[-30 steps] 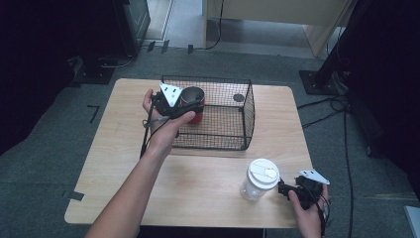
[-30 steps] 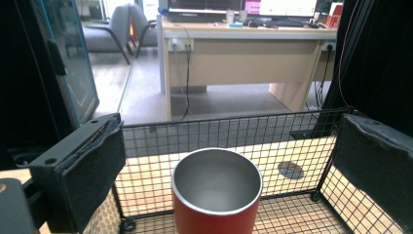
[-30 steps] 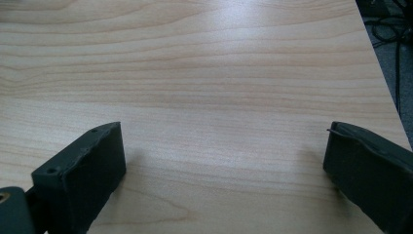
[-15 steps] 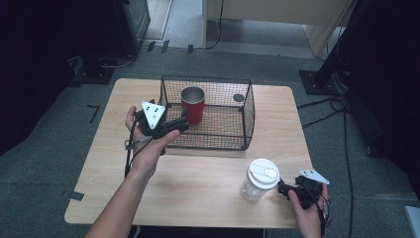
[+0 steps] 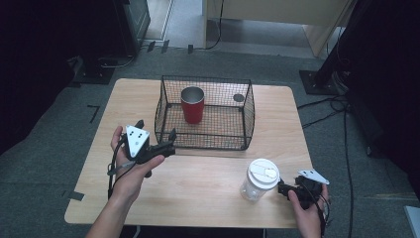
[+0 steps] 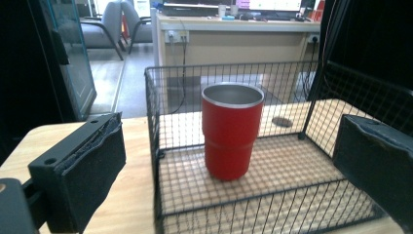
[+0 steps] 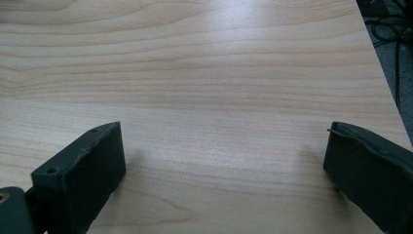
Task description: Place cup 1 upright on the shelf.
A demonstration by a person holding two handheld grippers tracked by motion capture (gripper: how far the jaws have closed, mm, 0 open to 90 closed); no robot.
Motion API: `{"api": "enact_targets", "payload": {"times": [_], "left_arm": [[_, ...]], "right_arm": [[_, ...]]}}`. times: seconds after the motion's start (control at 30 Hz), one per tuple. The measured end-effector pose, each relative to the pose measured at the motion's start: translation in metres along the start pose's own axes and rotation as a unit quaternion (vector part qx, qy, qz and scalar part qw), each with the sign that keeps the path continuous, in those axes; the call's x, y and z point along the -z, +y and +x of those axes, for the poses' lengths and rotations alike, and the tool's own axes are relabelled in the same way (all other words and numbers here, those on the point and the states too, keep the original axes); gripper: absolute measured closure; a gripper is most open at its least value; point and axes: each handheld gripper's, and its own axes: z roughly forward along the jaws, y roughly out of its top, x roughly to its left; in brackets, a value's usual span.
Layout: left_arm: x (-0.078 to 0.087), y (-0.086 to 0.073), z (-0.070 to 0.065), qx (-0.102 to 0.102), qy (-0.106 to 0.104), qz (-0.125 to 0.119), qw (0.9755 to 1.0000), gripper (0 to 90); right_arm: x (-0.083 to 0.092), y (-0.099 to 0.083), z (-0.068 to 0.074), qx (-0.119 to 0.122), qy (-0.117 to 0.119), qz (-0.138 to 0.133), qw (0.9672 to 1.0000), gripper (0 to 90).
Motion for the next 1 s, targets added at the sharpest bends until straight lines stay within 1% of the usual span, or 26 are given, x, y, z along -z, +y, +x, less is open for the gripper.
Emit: {"api": "enact_targets", "payload": {"times": [0.03,0.23,0.27,0.3,0.43,0.57,0.67,0.7,0.73,0.77,0.8,0.83,0.87,0.9,0.97,1.0], "left_arm": [[0.002,-0.004,0.002,-0.004,0.002,0.002,1.0000,0.0],[0.010,-0.028,0.017,0.001,0.013,0.017,0.9998,0.0],[0.013,-0.035,0.021,0.002,0.017,0.023,0.9996,0.0],[0.013,-0.035,0.021,0.002,0.017,0.023,0.9996,0.0],[0.020,-0.045,0.030,-0.004,0.026,0.031,0.9992,0.0],[0.026,-0.054,0.037,-0.003,0.031,0.037,0.9988,0.0],[0.031,-0.063,0.043,0.004,0.034,0.042,0.9985,0.0],[0.033,-0.068,0.046,0.001,0.040,0.046,0.9981,0.0],[0.033,-0.068,0.046,0.001,0.040,0.046,0.9981,0.0],[0.034,-0.072,0.049,0.001,0.042,0.049,0.9979,0.0],[0.036,-0.079,0.053,0.003,0.047,0.056,0.9973,0.0],[0.037,-0.083,0.056,0.002,0.049,0.062,0.9969,0.0],[0.037,-0.083,0.056,0.002,0.049,0.062,0.9969,0.0],[0.038,-0.088,0.058,0.002,0.051,0.066,0.9966,0.0],[0.041,-0.097,0.063,-0.002,0.057,0.075,0.9955,0.0],[0.043,-0.105,0.070,-0.004,0.062,0.084,0.9945,0.0]], "right_arm": [[0.000,0.000,0.000,0.000,0.000,0.000,1.0000,1.6],[0.000,0.000,0.000,0.000,0.000,0.000,1.0000,1.6],[0.000,0.000,0.000,0.000,0.000,0.000,1.0000,1.6],[0.000,0.000,0.000,0.000,0.000,0.000,1.0000,1.6],[0.000,0.000,0.000,0.000,0.000,0.000,1.0000,1.6],[0.000,0.000,0.000,0.000,0.000,0.000,1.0000,1.6],[0.000,0.000,0.001,-0.001,-0.001,0.000,1.0000,1.6],[0.000,0.000,0.001,-0.002,-0.002,0.000,1.0000,1.5],[0.000,0.000,0.001,-0.002,-0.002,0.000,1.0000,1.5],[0.000,0.000,0.001,-0.002,-0.002,0.000,1.0000,1.6],[0.000,0.000,0.001,-0.002,-0.002,0.000,1.0000,1.5],[0.000,0.000,0.001,-0.002,-0.002,0.000,1.0000,1.6],[0.000,0.000,0.001,-0.002,-0.002,0.000,1.0000,1.6],[0.000,0.000,0.001,-0.002,-0.002,0.000,1.0000,1.6],[0.000,0.000,0.001,-0.002,-0.002,0.000,1.0000,1.5],[0.000,0.000,0.001,-0.002,-0.002,0.000,1.0000,1.5]]}}
